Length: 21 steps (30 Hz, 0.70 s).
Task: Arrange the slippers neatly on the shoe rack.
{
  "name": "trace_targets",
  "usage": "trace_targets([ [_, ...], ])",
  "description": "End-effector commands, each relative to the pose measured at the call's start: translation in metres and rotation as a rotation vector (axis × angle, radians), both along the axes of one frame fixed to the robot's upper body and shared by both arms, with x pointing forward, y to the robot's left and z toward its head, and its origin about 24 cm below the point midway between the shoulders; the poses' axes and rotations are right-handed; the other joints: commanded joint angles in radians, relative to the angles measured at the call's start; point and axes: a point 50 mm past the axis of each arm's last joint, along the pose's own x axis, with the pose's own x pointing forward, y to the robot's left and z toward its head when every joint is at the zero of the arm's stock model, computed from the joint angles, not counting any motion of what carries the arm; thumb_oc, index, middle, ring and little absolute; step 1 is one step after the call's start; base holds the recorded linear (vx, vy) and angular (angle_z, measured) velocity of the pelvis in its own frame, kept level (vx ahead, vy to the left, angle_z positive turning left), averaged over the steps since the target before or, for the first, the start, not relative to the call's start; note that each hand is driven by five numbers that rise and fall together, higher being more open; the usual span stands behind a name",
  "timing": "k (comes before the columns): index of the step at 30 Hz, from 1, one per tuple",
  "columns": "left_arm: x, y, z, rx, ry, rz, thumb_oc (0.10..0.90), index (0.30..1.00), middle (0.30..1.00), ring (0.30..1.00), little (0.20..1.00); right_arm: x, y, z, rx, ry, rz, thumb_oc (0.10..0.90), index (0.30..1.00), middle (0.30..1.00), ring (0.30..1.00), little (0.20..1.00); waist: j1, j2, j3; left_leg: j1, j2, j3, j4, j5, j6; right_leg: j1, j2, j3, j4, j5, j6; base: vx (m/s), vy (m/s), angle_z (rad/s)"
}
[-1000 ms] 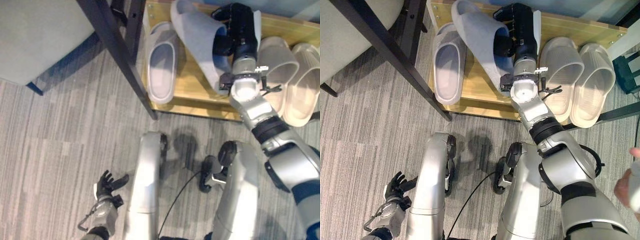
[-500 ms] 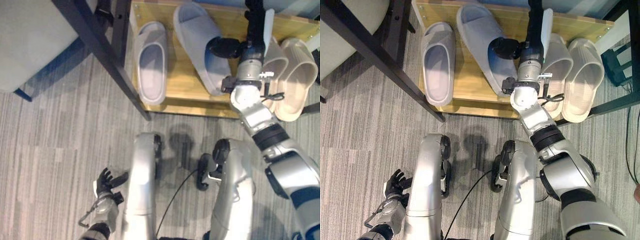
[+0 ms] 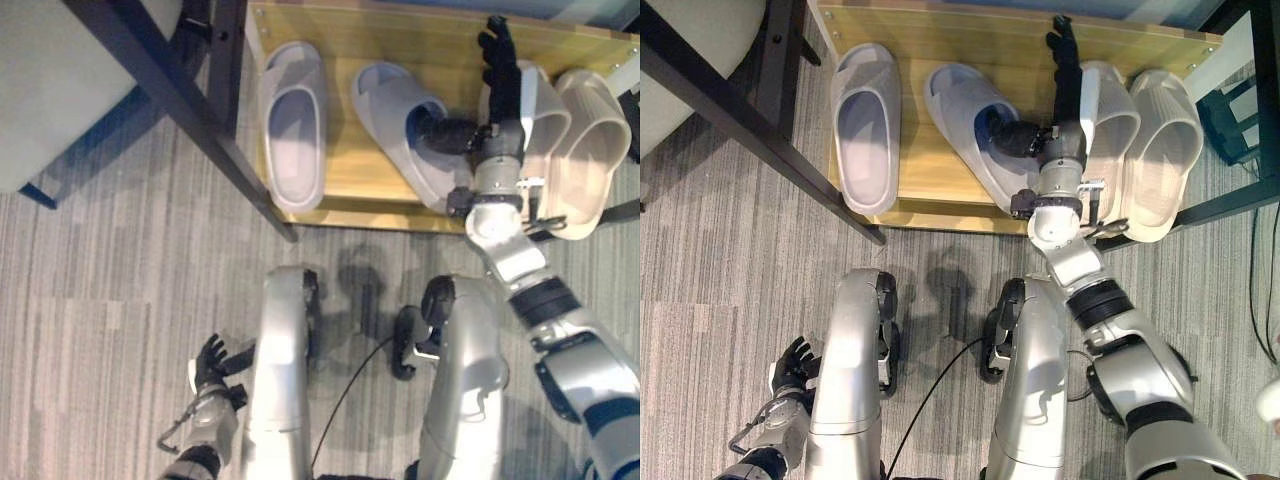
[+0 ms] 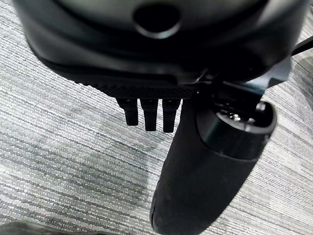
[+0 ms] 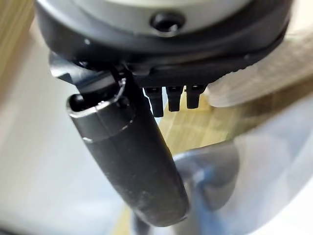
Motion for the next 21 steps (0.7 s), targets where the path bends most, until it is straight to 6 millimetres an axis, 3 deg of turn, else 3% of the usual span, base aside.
trace_targets([
  [1, -0.023, 0.011, -0.012, 0.017, 0.064, 0.039, 0.8, 0.9, 0.9, 0.9, 0.9, -0.03, 0.021, 0.088, -0.117, -0.349, 0.055, 0.8, 0.9, 0.9, 0.9, 0.9, 0.049, -0.035, -0.025, -0.025, -0.054, -0.039, -0.01, 0.0, 0.053, 0.09, -0.027, 0.014, 0.088, -0.139, -0.066, 0.0, 0.0, 0.0],
  [6, -0.022, 0.011, -0.012, 0.029, 0.081, 0.007, 0.8, 0.9, 0.9, 0.9, 0.9, -0.038, 0.026, 0.09, -0.139, -0.367, 0.128, 0.8, 0.9, 0.9, 0.9, 0.9, 0.042, -0.04, -0.025, -0.025, -0.053, -0.038, -0.006, -0.001, 0.052, 0.09, -0.027, 0.012, 0.09, -0.141, -0.066, 0.0, 0.0, 0.0],
  [9, -0.023, 0.011, -0.014, 0.04, 0.095, -0.02, 0.8, 0.9, 0.9, 0.9, 0.9, -0.054, 0.029, 0.093, -0.185, -0.411, 0.196, 0.8, 0.9, 0.9, 0.9, 0.9, 0.035, -0.048, -0.025, -0.025, -0.048, -0.038, -0.004, -0.001, 0.05, 0.09, -0.029, 0.008, 0.087, -0.14, -0.067, 0.0, 0.0, 0.0],
  [21, -0.035, 0.006, -0.025, 0.037, 0.188, -0.142, 0.8, 0.9, 0.9, 0.9, 0.9, -0.075, 0.015, 0.075, -0.367, -0.368, 0.216, 0.8, 0.9, 0.9, 0.9, 0.9, 0.015, -0.058, -0.025, -0.025, -0.045, -0.04, 0.0, -0.001, 0.048, 0.09, -0.027, 0.009, 0.089, -0.145, -0.06, 0.0, 0.0, 0.0],
])
